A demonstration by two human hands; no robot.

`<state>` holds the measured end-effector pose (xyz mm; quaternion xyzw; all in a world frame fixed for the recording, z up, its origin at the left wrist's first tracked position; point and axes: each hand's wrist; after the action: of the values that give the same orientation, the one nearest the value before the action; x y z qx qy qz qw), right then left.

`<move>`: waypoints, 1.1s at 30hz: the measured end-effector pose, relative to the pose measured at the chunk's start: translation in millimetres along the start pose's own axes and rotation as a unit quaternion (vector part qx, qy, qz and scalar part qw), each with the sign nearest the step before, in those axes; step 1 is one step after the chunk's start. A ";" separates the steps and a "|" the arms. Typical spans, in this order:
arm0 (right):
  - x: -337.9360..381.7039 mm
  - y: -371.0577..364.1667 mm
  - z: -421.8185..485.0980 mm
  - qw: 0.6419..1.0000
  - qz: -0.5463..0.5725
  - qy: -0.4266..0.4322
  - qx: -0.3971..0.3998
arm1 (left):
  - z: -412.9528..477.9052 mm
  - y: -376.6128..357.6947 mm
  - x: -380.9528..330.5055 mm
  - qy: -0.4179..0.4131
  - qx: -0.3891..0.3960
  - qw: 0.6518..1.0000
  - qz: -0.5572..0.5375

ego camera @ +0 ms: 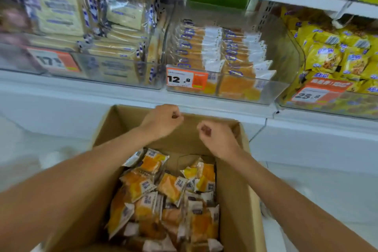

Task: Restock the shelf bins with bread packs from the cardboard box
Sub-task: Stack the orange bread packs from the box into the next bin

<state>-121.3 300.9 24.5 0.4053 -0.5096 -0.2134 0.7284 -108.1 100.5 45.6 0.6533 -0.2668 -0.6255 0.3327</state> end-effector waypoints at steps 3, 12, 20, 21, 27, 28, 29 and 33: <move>-20.6 -64.4 -22.7 0.990 -0.017 -0.084 0.116 | -26.9 -25.3 66.9 0.103 0.047 0.994 0.006; -81.9 -226.6 -43.7 0.916 -0.020 -0.257 0.306 | -73.5 -73.1 176.9 0.282 0.052 0.953 -0.101; -89.9 -262.2 -51.3 0.900 -0.043 -0.247 0.357 | -80.2 -79.4 186.1 0.354 0.061 0.922 -0.144; -89.7 -262.2 -51.9 0.891 0.009 -0.283 0.355 | -80.5 -79.1 185.1 0.362 0.060 0.918 -0.148; -80.9 -253.2 -53.3 0.846 0.159 -0.386 0.332 | -85.6 -73.9 170.6 0.394 0.061 0.897 -0.191; -78.0 -246.4 -51.5 0.847 0.184 -0.395 0.304 | -86.5 -71.6 167.4 0.387 0.057 0.900 -0.193; -73.8 -237.0 -49.1 0.851 0.212 -0.386 0.287 | -87.2 -68.8 164.4 0.376 0.054 0.905 -0.191; -50.2 -171.8 -32.0 0.932 0.153 -0.181 0.273 | -84.5 -63.7 152.1 0.335 0.065 0.923 -0.181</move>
<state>-94.0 249.4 -147.8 0.4604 -0.7272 -0.0221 0.5087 -16.9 33.3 -101.0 0.8819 -0.0573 -0.4013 0.2407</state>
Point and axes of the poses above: each hand's wrist, its own z-axis towards the middle knuckle, its own y-axis out of the back of the hand, x = y × z, and after that the axes turned 8 degrees about -x, right-handed
